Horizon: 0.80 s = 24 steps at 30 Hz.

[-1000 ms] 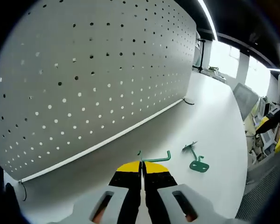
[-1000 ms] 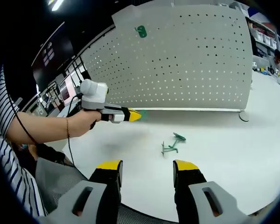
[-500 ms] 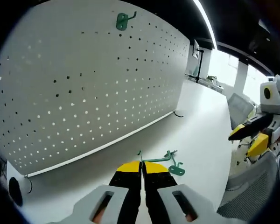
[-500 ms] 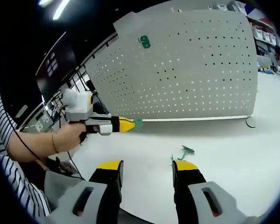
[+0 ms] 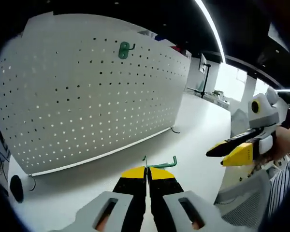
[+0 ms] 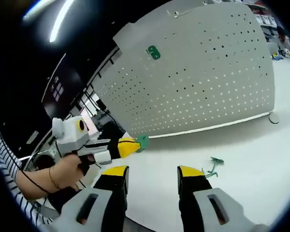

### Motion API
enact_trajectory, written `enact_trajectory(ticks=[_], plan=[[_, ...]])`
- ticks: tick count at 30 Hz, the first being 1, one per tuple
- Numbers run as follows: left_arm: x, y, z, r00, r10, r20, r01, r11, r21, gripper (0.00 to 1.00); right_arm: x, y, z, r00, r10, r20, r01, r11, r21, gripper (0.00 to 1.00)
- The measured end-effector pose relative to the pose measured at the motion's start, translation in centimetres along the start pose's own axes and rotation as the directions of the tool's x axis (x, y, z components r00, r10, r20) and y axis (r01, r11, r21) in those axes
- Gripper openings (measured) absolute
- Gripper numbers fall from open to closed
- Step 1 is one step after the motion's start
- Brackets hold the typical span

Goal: Insert the hook assembly into the mounting plate slot until the hook locks in place.

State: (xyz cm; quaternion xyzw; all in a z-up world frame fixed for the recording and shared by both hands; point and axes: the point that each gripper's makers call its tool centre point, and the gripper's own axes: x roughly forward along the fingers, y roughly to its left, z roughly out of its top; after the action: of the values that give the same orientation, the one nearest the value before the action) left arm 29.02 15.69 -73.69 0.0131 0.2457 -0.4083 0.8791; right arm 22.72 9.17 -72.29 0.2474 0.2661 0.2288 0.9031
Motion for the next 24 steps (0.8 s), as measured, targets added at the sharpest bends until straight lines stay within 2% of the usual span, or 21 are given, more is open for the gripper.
enact_trajectory(ticks=[2,7,14,18,20,24], plan=[[-0.4,-0.4,0.2,1.0,-0.004,0.012,0.004,1.0,-0.003,0.01,0.4,0.9,-0.1,1.0,0.024,-0.014,-0.024,0.999,0.048,0.35],[-1.7,-1.4,0.6,0.999,-0.006,0.043,0.007,1.0,-0.021,0.01,1.0,2.8,0.8,0.998,0.066,0.004,-0.066,0.997,0.036,0.31],[-3.2,-3.0,1.1,0.997,-0.016,0.071,0.018,0.999,-0.028,0.01,1.7,4.6,0.9,0.993,0.12,0.023,-0.121,0.988,0.092,0.28],[-4.0,-3.8,1.6,0.995,-0.028,0.091,0.031,0.999,-0.026,0.01,1.9,5.2,1.3,0.988,0.139,0.06,-0.147,0.975,0.168,0.24],[-4.3,-4.2,1.8,0.994,-0.034,0.101,0.036,0.999,-0.024,0.01,1.8,5.7,1.3,0.984,0.162,0.077,-0.176,0.952,0.249,0.19],[-4.6,-5.0,2.1,0.993,-0.032,0.113,0.03,0.999,0.017,0.01,1.8,6.0,1.1,0.982,0.169,0.087,-0.187,0.942,0.277,0.15]])
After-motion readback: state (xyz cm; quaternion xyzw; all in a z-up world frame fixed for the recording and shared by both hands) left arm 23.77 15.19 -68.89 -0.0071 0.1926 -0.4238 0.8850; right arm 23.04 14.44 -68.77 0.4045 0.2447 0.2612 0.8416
